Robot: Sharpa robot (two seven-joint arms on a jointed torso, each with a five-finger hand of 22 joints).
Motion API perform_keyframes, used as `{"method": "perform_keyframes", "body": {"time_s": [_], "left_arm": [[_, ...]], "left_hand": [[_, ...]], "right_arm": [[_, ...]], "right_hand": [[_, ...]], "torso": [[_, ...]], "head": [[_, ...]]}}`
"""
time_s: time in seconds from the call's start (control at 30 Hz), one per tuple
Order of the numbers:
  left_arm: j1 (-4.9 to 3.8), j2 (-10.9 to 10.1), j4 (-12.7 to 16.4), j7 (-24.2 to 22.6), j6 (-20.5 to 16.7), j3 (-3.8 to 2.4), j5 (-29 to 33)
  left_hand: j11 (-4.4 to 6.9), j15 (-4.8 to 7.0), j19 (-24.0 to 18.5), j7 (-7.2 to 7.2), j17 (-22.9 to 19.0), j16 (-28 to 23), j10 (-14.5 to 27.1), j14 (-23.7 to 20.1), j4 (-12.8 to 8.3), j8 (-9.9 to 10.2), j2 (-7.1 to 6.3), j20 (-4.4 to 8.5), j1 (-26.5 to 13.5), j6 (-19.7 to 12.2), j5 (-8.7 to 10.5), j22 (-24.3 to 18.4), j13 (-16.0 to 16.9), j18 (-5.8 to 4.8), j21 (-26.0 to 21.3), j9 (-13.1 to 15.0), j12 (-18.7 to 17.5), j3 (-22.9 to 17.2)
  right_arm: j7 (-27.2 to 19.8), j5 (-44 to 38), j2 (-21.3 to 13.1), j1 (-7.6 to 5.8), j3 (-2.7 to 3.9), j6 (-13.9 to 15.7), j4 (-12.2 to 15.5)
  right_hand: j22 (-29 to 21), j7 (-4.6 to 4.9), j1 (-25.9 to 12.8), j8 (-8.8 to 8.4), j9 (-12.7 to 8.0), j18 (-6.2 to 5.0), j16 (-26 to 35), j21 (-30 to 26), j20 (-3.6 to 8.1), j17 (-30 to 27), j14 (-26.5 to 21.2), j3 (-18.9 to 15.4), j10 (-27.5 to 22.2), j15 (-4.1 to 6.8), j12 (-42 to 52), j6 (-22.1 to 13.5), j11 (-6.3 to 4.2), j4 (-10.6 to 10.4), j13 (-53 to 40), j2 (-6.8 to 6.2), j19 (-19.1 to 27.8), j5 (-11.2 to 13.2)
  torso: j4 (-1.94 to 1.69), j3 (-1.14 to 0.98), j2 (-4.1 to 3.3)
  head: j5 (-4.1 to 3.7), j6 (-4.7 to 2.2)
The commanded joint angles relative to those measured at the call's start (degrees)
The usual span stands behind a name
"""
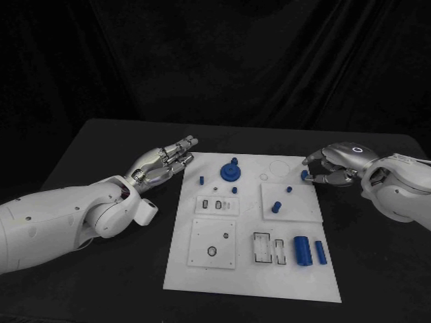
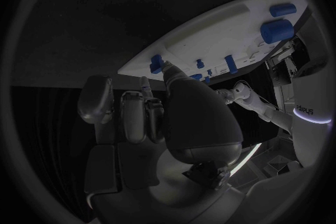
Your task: Assemble the parts on the task board
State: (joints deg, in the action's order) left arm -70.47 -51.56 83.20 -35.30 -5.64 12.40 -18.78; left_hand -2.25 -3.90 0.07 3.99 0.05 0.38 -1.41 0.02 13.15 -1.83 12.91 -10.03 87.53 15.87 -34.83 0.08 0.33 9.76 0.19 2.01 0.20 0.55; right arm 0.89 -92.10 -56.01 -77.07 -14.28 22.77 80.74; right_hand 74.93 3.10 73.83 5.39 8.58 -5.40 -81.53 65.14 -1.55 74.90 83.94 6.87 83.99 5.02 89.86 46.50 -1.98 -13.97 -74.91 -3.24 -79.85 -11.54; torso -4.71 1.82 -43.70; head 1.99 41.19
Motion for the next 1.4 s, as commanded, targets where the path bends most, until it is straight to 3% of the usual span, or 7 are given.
{"method": "perform_keyframes", "body": {"time_s": [0.03, 0.2, 0.37, 0.4, 0.53, 1.13, 1.4], "left_arm": [[0.06, 0.1, 0.1, -0.5, 0.7, -0.04, 0.0], [0.09, 0.1, 0.0, -0.4, 0.8, -0.04, 0.0], [0.11, 0.2, 0.0, -0.3, 0.8, -0.04, 0.0], [0.11, 0.2, 0.0, -0.2, 0.8, -0.04, 0.0], [0.13, 0.3, -0.1, -0.2, 0.9, -0.04, 0.0], [0.2, 0.5, -0.2, 0.1, 1.2, -0.04, 0.0], [0.23, 0.5, -0.3, 0.2, 1.3, -0.04, 0.0]], "left_hand": [[-0.46, -0.51, -0.1, 0.35, -0.1, -0.4, 0.0, 0.0, 0.0, -0.2, -0.38, -0.41, -0.2, 0.1, -0.14, -0.1, 0.1, 0.28, -0.2, 0.0, 0.2, -0.5], [-0.46, -0.51, -0.1, 0.35, -0.1, -0.4, 0.0, 0.0, 0.0, -0.2, -0.38, -0.41, -0.2, 0.1, -0.14, -0.1, 0.1, 0.28, -0.2, 0.0, 0.2, -0.5], [-0.46, -0.51, -0.1, 0.35, -0.1, -0.4, 0.0, 0.0, 0.0, -0.2, -0.38, -0.41, -0.2, 0.1, -0.14, -0.1, 0.1, 0.28, -0.2, 0.0, 0.2, -0.5], [-0.46, -0.51, -0.1, 0.35, -0.1, -0.4, 0.0, 0.0, 0.0, -0.2, -0.38, -0.41, -0.2, 0.1, -0.14, -0.1, 0.1, 0.28, -0.2, 0.0, 0.2, -0.5], [-0.48, -0.55, -0.1, 0.37, -0.1, -0.4, 0.0, 0.0, -0.1, -0.2, -0.38, -0.44, -0.2, 0.0, -0.14, -0.1, 0.1, 0.27, -0.2, 0.0, 0.2, -0.5], [-0.48, -0.55, -0.1, 0.37, -0.1, -0.4, 0.0, 0.0, -0.1, -0.2, -0.38, -0.44, -0.2, 0.0, -0.14, -0.1, 0.1, 0.27, -0.2, 0.0, 0.2, -0.5], [-0.52, -0.6, -0.1, 0.4, -0.1, -0.4, 0.0, 0.0, -0.1, -0.2, -0.38, -0.49, -0.3, 0.0, -0.15, -0.1, 0.1, 0.27, -0.2, 0.0, 0.2, -0.6]], "right_arm": [[-0.1, -0.1, 0.1, 0.18, 0.02, 0.3, -0.1], [-0.1, -0.1, 0.3, 0.34, 0.02, 0.2, -0.3], [-0.1, -0.1, 0.4, 0.52, 0.02, 0.1, -0.4], [-0.1, -0.1, 0.4, 0.55, 0.02, 0.0, -0.5], [-0.1, -0.1, 0.5, 0.61, 0.03, 0.1, -0.5], [0.1, -0.1, 1.0, 0.76, 0.03, -0.1, -1.0], [0.1, -0.1, 1.2, 0.98, 0.03, 0.2, -1.2]], "right_hand": [[5.9, 0.05, 0.6, 0.19, 0.3, 0.43, 0.2, -0.3, -0.01, 8.4, 4.3, -0.1, 6.0, -0.02, 0.1, 0.8, 0.15, 0.5, -15.1, -0.03, -0.4, -0.6], [6.0, 0.08, 0.7, 0.54, 0.6, 0.43, 0.3, -0.4, -0.01, 8.4, 4.3, -0.1, 6.0, -0.02, 0.1, 1.5, 0.17, 0.6, -15.1, -0.02, -0.4, -0.7], [6.1, 0.04, 1.3, 0.97, 1.3, 0.43, 0.3, -0.5, 0.02, 8.3, 4.3, 0.2, 6.0, 0.0, 0.1, 2.5, 0.14, 1.0, -15.1, 0.06, -0.4, -2.2], [6.1, 0.03, 1.8, 1.29, 1.8, 0.42, 0.4, -0.6, 0.04, 8.3, 4.3, 0.4, 6.0, 0.02, 0.1, 3.2, 0.12, 1.3, -15.1, 0.09, -0.4, -3.4], [6.2, 0.04, 1.9, 1.41, 2.0, 0.42, 0.4, -0.7, 0.04, 8.3, 4.2, 0.5, 6.0, 0.01, 0.1, 3.4, 0.12, 1.5, -15.1, 0.12, -0.4, -3.9], [6.2, -0.3, 2.0, 1.77, 2.6, 0.39, 0.5, -0.9, 0.08, 8.2, 4.2, 0.6, 6.0, 0.11, 0.1, 4.4, -0.07, 1.6, -15.1, 0.19, -0.4, -3.6], [6.4, -0.81, 2.3, 2.5, 3.3, 0.37, 0.5, -1.0, 0.27, 8.2, 4.2, 1.0, 6.0, 0.36, 0.1, 6.4, -0.43, 1.8, -15.1, 0.54, -0.4, -3.5]], "torso": [[0.0, 0.01, -0.03], [0.04, 0.03, -0.04], [0.03, 0.0, -0.02], [0.04, 0.0, -0.02], [0.04, -0.02, -0.01], [0.06, 0.01, -0.02], [0.04, 0.02, 0.04]], "head": [[0.01, 0.04], [0.07, 0.11], [0.09, 0.2], [0.15, 0.21], [0.22, 0.27], [0.19, 0.58], [0.29, 0.75]]}}
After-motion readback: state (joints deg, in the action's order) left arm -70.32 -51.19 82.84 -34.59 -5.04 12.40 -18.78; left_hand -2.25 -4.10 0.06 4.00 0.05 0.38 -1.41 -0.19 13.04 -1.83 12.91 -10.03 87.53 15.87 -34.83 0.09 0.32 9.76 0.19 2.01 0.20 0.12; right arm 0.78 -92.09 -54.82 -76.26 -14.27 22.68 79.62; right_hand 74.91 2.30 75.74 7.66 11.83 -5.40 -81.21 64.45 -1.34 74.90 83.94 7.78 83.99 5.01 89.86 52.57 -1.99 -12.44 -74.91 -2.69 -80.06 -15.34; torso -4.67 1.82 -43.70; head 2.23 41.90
